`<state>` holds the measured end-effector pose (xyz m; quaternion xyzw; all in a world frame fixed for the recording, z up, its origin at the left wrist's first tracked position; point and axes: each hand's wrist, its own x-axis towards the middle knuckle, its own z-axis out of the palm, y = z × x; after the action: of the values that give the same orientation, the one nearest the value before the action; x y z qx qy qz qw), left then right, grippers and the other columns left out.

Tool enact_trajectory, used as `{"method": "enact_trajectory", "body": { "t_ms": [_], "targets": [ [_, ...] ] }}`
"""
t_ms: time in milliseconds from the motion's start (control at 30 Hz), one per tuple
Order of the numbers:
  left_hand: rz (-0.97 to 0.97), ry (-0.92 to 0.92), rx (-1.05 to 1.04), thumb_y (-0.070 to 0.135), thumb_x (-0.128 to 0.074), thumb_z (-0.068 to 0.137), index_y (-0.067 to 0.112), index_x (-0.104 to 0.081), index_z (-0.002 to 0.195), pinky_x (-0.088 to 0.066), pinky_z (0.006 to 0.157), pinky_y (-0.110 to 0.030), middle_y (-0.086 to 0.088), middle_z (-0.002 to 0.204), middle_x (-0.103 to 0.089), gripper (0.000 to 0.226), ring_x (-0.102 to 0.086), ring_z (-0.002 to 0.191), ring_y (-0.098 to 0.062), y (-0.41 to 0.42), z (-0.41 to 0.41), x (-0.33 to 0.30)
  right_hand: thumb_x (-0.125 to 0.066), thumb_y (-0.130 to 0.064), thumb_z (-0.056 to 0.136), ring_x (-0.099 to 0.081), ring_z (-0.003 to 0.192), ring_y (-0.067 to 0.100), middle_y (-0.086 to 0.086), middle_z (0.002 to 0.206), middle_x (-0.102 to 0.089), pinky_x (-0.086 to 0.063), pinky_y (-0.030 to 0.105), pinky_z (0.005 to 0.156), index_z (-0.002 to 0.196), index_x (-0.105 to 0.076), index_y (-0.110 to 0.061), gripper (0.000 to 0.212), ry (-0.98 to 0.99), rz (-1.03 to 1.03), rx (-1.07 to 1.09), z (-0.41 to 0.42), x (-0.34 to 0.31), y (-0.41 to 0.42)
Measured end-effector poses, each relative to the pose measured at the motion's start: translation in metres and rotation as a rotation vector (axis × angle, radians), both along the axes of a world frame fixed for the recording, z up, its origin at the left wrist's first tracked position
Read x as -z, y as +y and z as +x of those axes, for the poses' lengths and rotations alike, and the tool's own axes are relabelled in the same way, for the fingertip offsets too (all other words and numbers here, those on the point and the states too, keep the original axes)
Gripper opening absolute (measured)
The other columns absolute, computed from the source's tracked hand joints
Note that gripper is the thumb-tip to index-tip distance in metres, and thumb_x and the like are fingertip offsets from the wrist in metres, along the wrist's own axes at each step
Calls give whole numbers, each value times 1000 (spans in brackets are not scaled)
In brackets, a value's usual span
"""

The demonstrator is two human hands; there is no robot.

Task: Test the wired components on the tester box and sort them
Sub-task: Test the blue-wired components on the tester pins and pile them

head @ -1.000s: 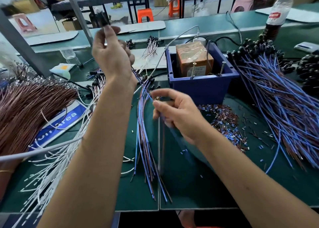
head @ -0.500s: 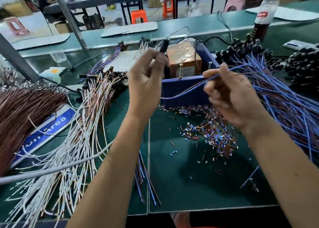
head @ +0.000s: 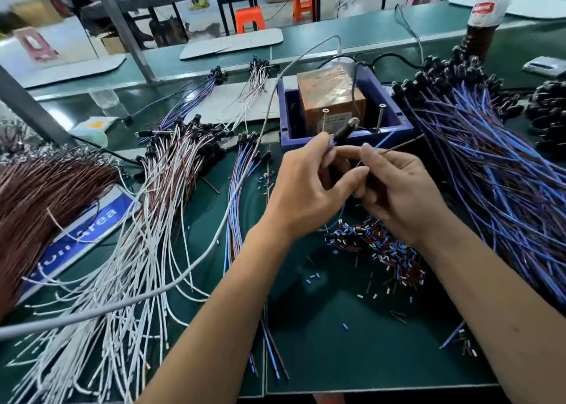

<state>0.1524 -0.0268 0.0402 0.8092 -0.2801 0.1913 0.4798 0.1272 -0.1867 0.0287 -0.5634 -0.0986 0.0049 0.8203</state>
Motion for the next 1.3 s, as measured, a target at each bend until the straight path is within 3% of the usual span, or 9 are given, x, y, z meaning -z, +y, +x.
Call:
{"method": "enact_trajectory", "body": {
  "t_ms": [67,167,233,433,567,667,933,1167,1300],
  "targets": [
    [-63,76,21,26,-84,84,18,-34,75,-35,47,-30,-5,61,-63,52,-47,48,-18,2,2,4,-58,-38,98,-37,37,7,2,53,-54,-24,15,33,112,-81,-21,33,29,-10,11,0,4,0],
    [-164,239,109,12,-86,81,12,-34,78,-45,49,-48,-16,67,-68,52,-66,59,-39,4,4,12,-62,-42,94,-29,33,8,2,46,-48,-22,13,34,112,-81,-25,32,55,-55,36,1,7,3],
    [-210,313,167,8,-83,81,10,-35,80,-48,55,-51,-23,71,-68,49,-68,65,-44,4,4,13,-65,-42,91,-29,33,8,1,47,-48,-22,13,35,109,-82,-26,29,49,-85,78,1,6,4],
    [-163,410,278,9,-78,82,11,-63,90,-50,62,-21,2,69,-70,17,-67,63,-13,10,5,14,-70,-33,89,-37,42,6,0,59,-57,-25,16,34,87,-81,-17,19,11,-15,260,2,2,-9],
    [-171,388,265,10,-72,85,15,-69,86,-50,64,-21,0,67,-72,6,-66,61,-9,6,2,17,-70,-28,87,-39,42,7,4,60,-60,-27,15,33,82,-76,-12,17,24,-10,214,1,4,-5],
    [-268,379,225,13,-74,87,15,-71,81,-55,67,-32,-1,67,-72,7,-68,63,-15,3,2,19,-70,-27,85,-41,43,8,4,60,-60,-28,16,34,78,-79,-15,16,18,-50,181,0,5,-2],
    [-347,403,198,11,-72,89,9,-70,78,-38,54,-15,4,59,-60,11,-50,54,-6,6,4,15,-74,-30,86,-41,48,9,4,65,-63,-29,17,36,88,-83,-14,18,-10,-24,219,0,6,-9],
    [-401,481,233,12,-70,86,16,-70,72,-28,45,-17,2,56,-53,14,-37,47,-9,10,1,10,-69,-30,91,-36,45,6,0,62,-58,-23,17,36,86,-82,-15,20,37,109,320,1,3,-20],
    [-481,526,222,11,-70,85,16,-71,72,-27,43,-17,0,55,-50,14,-34,45,-11,15,3,8,-73,-30,91,-36,41,7,1,59,-57,-27,17,36,92,-82,-15,18,27,-7,359,1,6,-19]
  ]
}}
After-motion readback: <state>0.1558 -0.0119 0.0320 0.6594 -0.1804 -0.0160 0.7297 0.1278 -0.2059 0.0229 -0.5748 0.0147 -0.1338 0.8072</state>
